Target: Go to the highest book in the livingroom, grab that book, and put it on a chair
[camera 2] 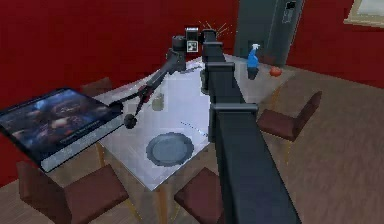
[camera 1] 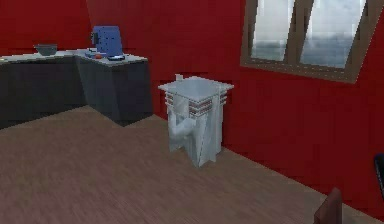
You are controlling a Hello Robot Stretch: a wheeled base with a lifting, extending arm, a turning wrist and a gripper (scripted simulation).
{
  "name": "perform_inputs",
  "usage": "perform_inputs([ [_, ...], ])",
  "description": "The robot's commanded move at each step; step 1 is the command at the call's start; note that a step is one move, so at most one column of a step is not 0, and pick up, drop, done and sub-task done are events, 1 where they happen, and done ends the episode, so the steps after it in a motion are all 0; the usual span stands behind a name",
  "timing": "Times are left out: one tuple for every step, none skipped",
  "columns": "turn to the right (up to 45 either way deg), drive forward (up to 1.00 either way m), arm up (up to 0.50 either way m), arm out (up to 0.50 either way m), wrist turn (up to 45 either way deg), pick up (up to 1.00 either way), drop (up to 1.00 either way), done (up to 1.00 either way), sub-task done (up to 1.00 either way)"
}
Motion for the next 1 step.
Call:
perform_inputs([
  [0.0, 0.0, 0.0, 0.0, 45.0, 0.0, 0.0, 0.0, 0.0],
])
